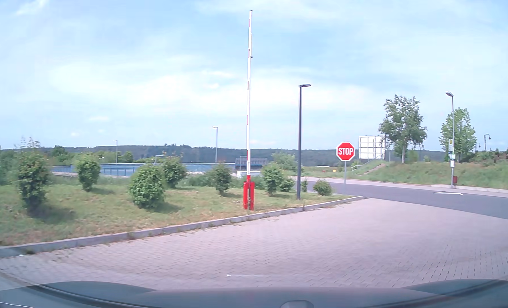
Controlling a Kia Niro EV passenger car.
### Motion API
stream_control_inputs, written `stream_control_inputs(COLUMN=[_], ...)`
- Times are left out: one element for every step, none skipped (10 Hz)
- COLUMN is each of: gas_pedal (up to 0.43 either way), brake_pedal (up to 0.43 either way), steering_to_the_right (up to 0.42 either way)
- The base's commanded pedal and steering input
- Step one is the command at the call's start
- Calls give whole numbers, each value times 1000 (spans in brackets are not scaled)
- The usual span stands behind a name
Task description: Follow the waypoints while adhering to traffic rules and regulations
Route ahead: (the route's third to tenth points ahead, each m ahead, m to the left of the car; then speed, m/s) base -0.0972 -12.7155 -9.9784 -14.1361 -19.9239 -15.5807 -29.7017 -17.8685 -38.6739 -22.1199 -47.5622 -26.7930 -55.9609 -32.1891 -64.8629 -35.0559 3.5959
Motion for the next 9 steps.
stream_control_inputs(gas_pedal=[0,0,0,0,0,0,0,0,0], brake_pedal=[98,98,98,98,85,73,73,73,73], steering_to_the_right=[572,588,606,627,648,651,648,647,647])
